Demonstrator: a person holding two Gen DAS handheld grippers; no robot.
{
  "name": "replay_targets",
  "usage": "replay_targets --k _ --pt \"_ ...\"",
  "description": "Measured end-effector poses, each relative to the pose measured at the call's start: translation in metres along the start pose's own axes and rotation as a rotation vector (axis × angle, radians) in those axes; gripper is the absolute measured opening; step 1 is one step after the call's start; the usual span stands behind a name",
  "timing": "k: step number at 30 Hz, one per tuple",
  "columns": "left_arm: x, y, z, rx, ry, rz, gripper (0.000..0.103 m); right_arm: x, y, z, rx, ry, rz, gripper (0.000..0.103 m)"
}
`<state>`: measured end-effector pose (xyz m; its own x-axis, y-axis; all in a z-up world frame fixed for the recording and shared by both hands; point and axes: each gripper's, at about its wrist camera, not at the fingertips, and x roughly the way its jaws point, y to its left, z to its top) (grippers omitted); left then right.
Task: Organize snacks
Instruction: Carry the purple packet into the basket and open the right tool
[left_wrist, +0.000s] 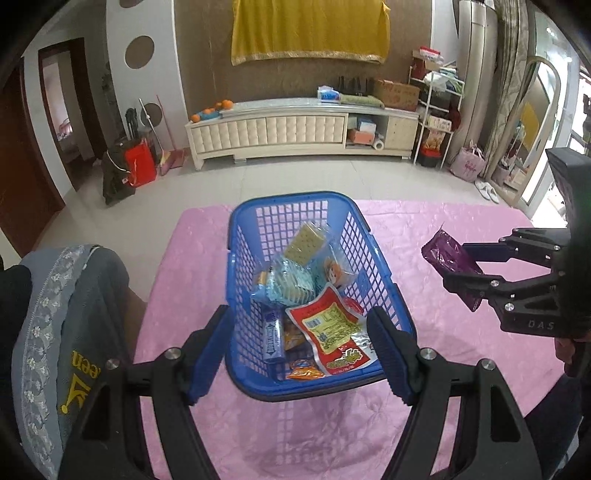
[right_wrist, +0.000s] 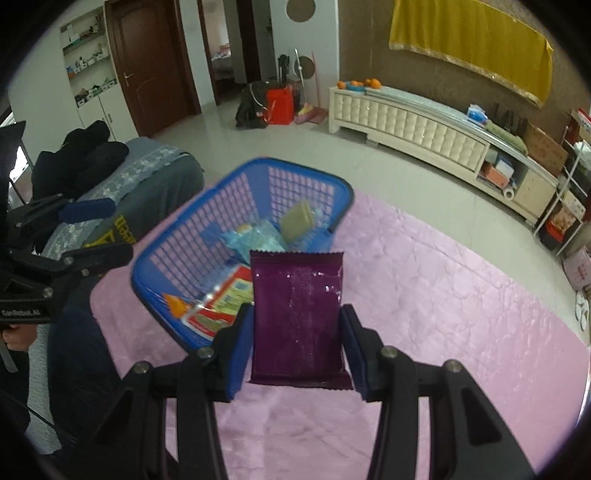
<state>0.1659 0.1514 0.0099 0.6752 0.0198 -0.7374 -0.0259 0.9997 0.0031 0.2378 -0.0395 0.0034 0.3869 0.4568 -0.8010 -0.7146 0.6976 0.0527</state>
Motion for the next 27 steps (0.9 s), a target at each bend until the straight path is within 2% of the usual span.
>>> replay_targets --k 14,20,27 --pt "-0.010 0.046 -0.016 -0.065 -0.018 0.017 0.072 0.022 0.053 0.030 -0.049 0.043 0.012 0.051" --pt "-0.001 0.063 -0.023 -0.049 -0.003 0.052 0.072 0.048 0.068 0.044 -0.037 0.067 0.031 0.051" --pt "0.013 0.095 -0.035 -0.122 0.021 0.031 0.072 0.090 0.088 0.050 -0.039 0.147 0.034 0.051"
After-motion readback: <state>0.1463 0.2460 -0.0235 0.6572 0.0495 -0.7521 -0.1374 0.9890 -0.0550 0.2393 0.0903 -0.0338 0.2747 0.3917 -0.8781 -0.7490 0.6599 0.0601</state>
